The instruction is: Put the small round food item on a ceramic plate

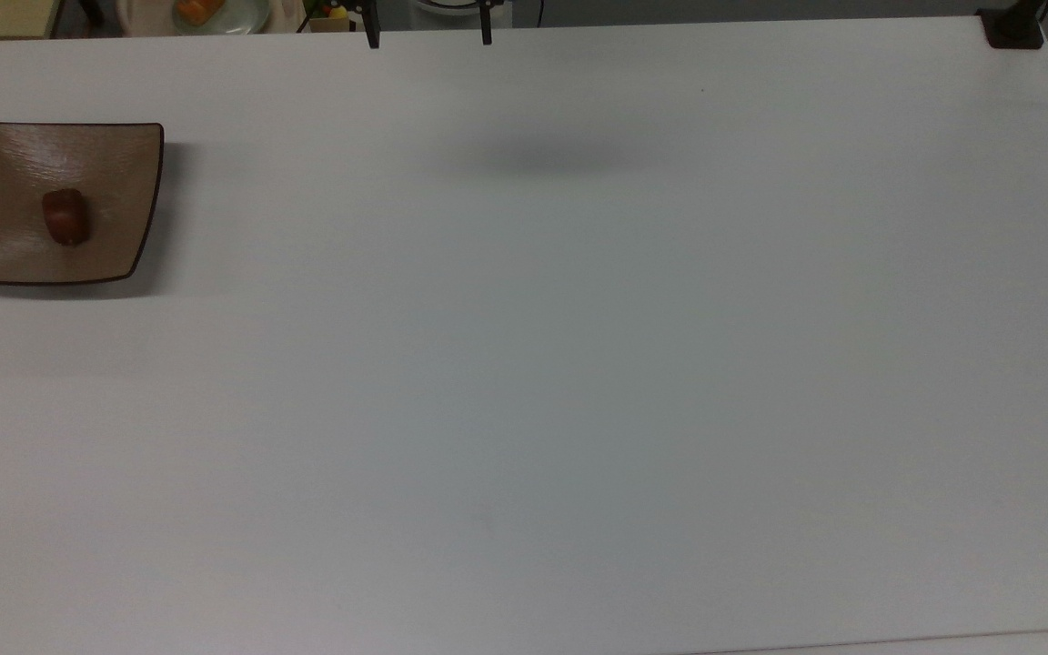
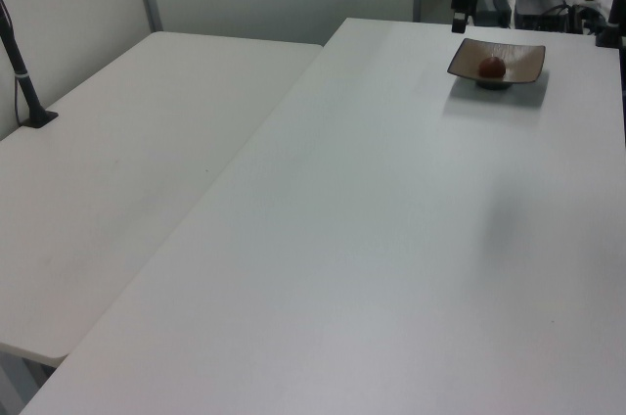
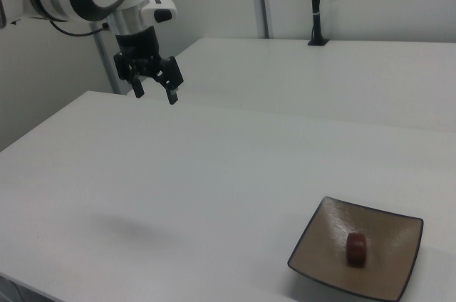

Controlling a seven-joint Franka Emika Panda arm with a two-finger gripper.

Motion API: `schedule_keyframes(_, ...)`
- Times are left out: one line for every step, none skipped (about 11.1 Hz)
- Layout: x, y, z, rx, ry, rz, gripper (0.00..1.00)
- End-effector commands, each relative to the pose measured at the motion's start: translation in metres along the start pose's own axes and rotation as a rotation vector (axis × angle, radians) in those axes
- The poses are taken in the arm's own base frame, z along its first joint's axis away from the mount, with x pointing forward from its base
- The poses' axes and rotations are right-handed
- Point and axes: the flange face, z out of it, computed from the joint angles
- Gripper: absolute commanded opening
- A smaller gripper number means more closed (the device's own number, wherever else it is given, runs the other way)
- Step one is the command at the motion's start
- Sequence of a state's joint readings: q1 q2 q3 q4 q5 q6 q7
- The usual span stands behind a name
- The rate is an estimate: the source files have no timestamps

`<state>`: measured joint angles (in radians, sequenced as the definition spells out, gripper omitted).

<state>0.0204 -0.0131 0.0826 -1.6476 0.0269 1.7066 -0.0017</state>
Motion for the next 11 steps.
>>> schedule_keyframes(-0.008, 0.008, -0.001, -0.055, 0.02, -0.073, 1.0)
schedule_keyframes(-0.008, 0.012, -0.002, -0.054, 0.019, -0.086, 1.0)
schedule_keyframes(-0.008, 0.019, -0.003, -0.051, 0.021, -0.073, 1.0)
schedule_keyframes(-0.008, 0.019, -0.003, -0.046, 0.023, -0.071, 1.0)
schedule_keyframes(-0.007, 0.02, -0.003, -0.041, 0.024, -0.067, 1.0)
schedule_keyframes(-0.007, 0.02, -0.002, -0.041, 0.023, -0.066, 1.0)
schedule_keyframes(-0.007, 0.021, -0.002, -0.04, 0.022, -0.064, 1.0)
schedule_keyframes(-0.006, 0.021, -0.003, -0.04, 0.025, -0.064, 1.0)
schedule_keyframes(-0.005, 0.021, -0.001, -0.04, 0.022, -0.065, 1.0)
schedule_keyframes(-0.005, 0.021, -0.001, -0.04, 0.022, -0.064, 1.0)
schedule_keyframes(-0.005, 0.021, 0.0, -0.04, 0.02, -0.064, 1.0)
